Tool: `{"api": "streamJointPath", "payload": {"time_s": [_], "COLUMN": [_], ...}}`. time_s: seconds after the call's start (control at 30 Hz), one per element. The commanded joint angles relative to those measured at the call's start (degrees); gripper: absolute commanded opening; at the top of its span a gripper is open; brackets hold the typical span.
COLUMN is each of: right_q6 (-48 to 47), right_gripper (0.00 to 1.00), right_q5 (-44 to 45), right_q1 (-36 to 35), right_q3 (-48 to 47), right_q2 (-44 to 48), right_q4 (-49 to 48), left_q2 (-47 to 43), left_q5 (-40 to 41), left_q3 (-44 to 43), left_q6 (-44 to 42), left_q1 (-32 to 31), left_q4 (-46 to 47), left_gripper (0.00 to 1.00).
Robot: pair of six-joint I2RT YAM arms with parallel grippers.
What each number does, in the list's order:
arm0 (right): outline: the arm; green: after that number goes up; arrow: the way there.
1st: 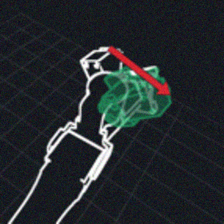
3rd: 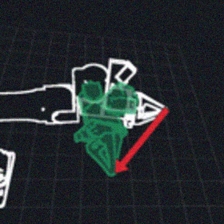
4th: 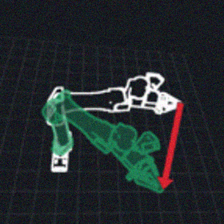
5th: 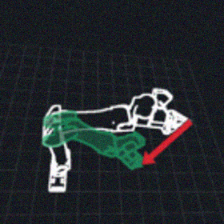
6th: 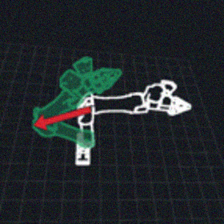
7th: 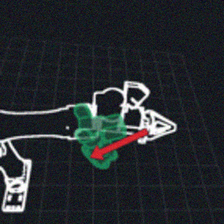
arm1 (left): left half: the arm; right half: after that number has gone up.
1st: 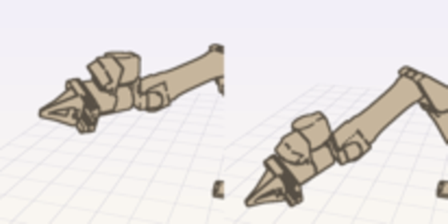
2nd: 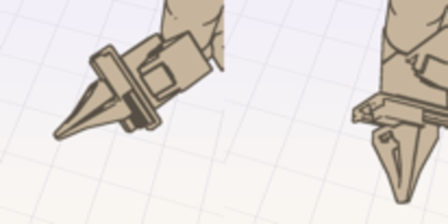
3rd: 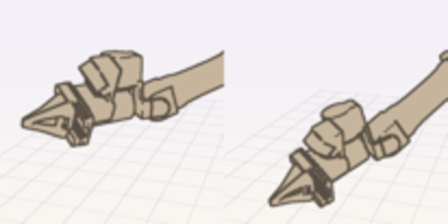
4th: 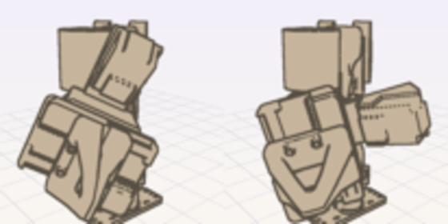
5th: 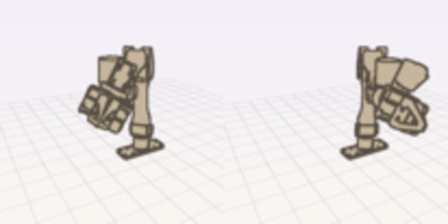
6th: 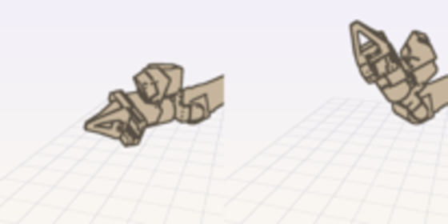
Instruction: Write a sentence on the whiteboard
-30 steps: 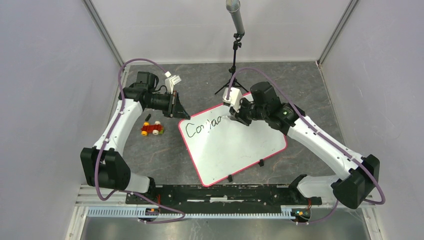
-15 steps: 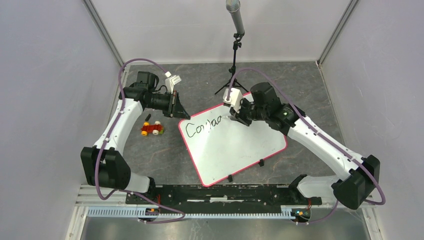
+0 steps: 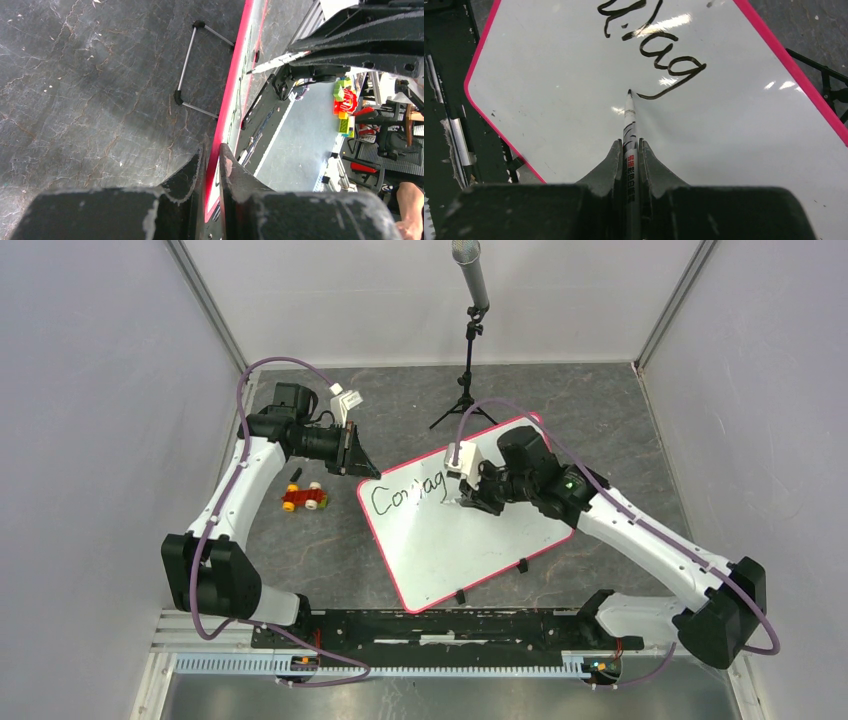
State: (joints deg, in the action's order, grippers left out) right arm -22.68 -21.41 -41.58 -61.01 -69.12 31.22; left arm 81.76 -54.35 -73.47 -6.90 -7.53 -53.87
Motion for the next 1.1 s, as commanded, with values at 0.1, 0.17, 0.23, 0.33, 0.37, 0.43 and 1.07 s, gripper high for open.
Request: {"api": "streamJointPath", "payload": {"time_s": [0.1, 0.17, 0.23, 0.33, 0.37, 0.43, 1.07], "right_q6": [1.8, 1.7, 1.8, 2.2, 2.0, 1.5, -0.5], "right_gripper": [0.00, 0.00, 0.00, 0.00, 0.00, 0.00, 0.00], "right_q5": [-0.2, 0.0, -0.2, -0.8, -0.8, -0.5, -0.8], "right_q1": [-2.8, -2.6, -2.2, -0.1, 0.7, 2.5, 5.0], "right_q3": [-4.6, -6.3, -6.8, -7.0, -7.1, -6.9, -6.3], "right_q2": [-2.7, -2.8, -2.1, -0.7, -0.4, -0.1, -2.6], "right_q4": [-1.3, -1.0, -0.9, -0.9, -0.7, -0.4, -0.8], "left_q2": [0.0, -0.2, -0.3, -0.4, -0.4, -0.4, -0.3], "left_q5": [0.2, 0.3, 0.3, 0.2, 0.2, 0.2, 0.4], "left_q3": [-0.9, -0.8, -0.7, -0.8, -0.8, -0.9, -0.8], "left_q6": [-1.8, -1.9, -1.8, -1.8, -1.8, -1.7, -1.8], "left_q1": [-1.3, -1.4, -1.3, -1.3, -1.3, -1.3, -1.4], "left_q4": [0.1, 0.0, 0.1, 0.1, 0.1, 0.1, 0.1], "left_gripper": [0.02, 0.02, 0.02, 0.02, 0.02, 0.02, 0.02]}}
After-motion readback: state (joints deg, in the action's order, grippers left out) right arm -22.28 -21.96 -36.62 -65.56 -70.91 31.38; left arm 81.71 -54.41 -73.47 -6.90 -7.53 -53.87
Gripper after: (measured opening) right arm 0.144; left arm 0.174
